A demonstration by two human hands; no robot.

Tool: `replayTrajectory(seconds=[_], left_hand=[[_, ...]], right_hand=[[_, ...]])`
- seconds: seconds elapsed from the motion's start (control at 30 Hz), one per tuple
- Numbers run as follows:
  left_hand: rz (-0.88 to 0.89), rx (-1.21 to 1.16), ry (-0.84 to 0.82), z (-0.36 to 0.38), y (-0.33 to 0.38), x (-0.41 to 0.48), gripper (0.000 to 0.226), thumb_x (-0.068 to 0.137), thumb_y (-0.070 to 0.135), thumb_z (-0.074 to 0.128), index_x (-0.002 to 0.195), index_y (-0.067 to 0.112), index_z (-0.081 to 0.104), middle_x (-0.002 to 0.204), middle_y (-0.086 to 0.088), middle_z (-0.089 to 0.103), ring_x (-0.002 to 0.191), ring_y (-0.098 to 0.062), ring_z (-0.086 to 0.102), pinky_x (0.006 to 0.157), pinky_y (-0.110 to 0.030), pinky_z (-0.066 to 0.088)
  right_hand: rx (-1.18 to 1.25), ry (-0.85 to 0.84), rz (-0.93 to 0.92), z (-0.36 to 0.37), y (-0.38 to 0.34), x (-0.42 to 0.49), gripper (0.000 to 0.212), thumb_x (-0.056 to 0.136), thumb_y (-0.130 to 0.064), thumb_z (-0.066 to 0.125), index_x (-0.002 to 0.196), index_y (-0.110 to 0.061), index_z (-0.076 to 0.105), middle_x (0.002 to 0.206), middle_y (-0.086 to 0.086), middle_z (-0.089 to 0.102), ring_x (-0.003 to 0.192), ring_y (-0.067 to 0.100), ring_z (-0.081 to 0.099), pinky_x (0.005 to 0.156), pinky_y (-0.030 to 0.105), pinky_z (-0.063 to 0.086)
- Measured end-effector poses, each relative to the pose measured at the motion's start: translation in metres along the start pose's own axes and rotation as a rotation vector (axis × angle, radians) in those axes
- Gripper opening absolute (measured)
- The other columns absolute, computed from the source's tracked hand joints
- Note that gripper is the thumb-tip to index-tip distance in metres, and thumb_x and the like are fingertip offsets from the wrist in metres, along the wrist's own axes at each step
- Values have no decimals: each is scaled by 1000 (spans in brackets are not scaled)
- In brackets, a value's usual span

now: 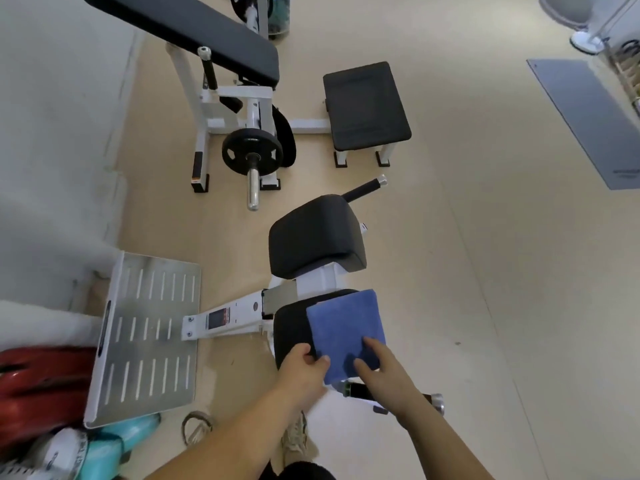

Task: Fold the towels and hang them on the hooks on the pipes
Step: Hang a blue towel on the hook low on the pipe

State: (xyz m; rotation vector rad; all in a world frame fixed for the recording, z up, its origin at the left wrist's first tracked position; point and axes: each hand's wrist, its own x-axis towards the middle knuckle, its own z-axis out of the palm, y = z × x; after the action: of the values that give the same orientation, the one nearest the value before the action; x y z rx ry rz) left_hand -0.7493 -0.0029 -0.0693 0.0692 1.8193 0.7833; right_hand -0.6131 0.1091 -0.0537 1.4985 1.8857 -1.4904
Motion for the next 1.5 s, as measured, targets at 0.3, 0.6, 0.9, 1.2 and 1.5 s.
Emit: replayTrajectory(seconds=[0.3, 0.6, 0.9, 1.2, 1.5], left_hand=[[-30, -189, -50, 27, 17, 18, 34, 85, 18, 81, 114, 24, 65, 108, -1, 73, 99, -23, 72, 90, -44, 62], [390, 79, 69, 34, 32, -2, 3, 96, 26, 67, 99, 25, 66, 92, 6, 69, 86, -13, 67, 71, -22, 56], [510, -94, -179, -5, 61, -50, 20, 95, 9, 64, 99, 27, 70, 94, 3, 72, 86, -13, 65, 78, -21, 55], [484, -246, -146, -129, 31, -101, 43, 68, 5, 66, 108, 17, 72, 102, -9, 75, 98, -26, 72, 91, -44, 58], [556, -616, 284, -274, -66, -155, 54, 62, 10, 73, 106, -12, 52, 87, -18, 59, 83, -24, 53, 75, -39, 37]], right_hand=[[221, -35, 23, -20, 11, 13, 50, 106, -27, 53, 154, -21, 43, 150, -2, 49, 123, 13, 51, 96, 27, 46], [262, 149, -68, -21, -1, 17, 41, 105, -28, 52, 145, -20, 51, 139, 0, 60, 121, 18, 61, 94, 26, 52], [644, 126, -148, -57, -36, -18, 41, 98, -45, 63, 133, -24, 62, 127, -5, 72, 111, 15, 71, 87, 32, 60], [646, -216, -273, -21, -143, -26, 75, 76, -47, 83, 142, -24, 56, 140, 1, 64, 124, 20, 64, 102, 38, 53], [270, -714, -353, 118, -270, -39, 42, 86, -28, 82, 123, -12, 72, 124, 14, 74, 119, 30, 69, 105, 47, 54]])
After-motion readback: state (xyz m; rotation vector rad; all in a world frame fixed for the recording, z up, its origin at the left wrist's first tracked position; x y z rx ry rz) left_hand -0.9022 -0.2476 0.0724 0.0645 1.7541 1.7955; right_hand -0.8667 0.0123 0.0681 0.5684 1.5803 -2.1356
